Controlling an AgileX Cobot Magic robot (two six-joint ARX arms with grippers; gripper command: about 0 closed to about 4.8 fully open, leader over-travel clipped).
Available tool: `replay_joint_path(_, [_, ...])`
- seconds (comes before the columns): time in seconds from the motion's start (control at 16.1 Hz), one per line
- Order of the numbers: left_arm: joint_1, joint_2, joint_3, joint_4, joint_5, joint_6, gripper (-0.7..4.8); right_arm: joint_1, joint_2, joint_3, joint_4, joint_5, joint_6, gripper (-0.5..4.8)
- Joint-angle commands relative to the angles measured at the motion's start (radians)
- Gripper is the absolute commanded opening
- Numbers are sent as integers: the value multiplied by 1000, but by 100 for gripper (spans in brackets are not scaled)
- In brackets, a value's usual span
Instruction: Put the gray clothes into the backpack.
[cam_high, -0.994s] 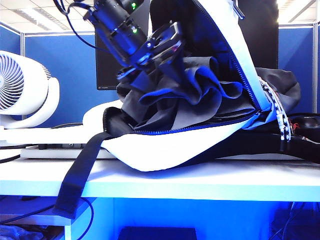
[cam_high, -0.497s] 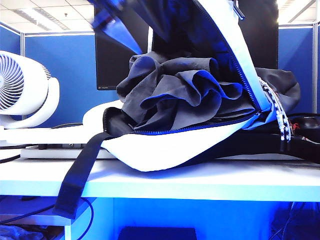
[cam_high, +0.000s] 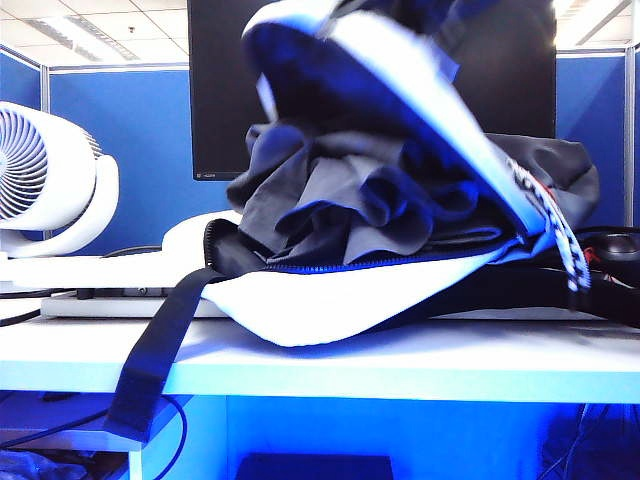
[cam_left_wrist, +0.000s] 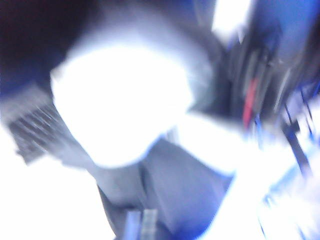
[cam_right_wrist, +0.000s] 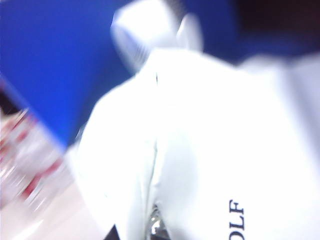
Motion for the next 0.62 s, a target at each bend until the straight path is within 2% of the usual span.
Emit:
replay_joint_path(0.06, [0, -72, 3, 70, -57, -11, 42, 0, 90, 8, -87, -49, 4, 0])
replay_joint_path(0.12, [0, -93, 3, 77, -62, -11, 42, 0, 128, 8, -111, -76, 5, 64])
replay_joint_path(0.19, [0, -110, 3, 81, -90, -11, 42, 0, 143, 8, -116, -138, 16, 260])
replay_joint_path(0.25, [0, -127, 3, 84, -127, -8, 42, 0, 142, 8, -106, -193, 19, 398])
replay_joint_path(0.31, [0, -140, 3, 87, -147, 0, 42, 0, 132, 8, -70, -233, 23, 400])
replay_joint_path(0.43, [1, -158, 3, 87, -166, 9, 42, 0, 92, 8, 22, -236, 29, 400])
replay_joint_path(0.5, [1, -168, 3, 86, -173, 17, 42, 0, 79, 8, 65, -221, 29, 383])
replay_joint_path(0.62, [0, -191, 3, 87, -172, 16, 42, 0, 83, 9, 98, -153, 13, 136])
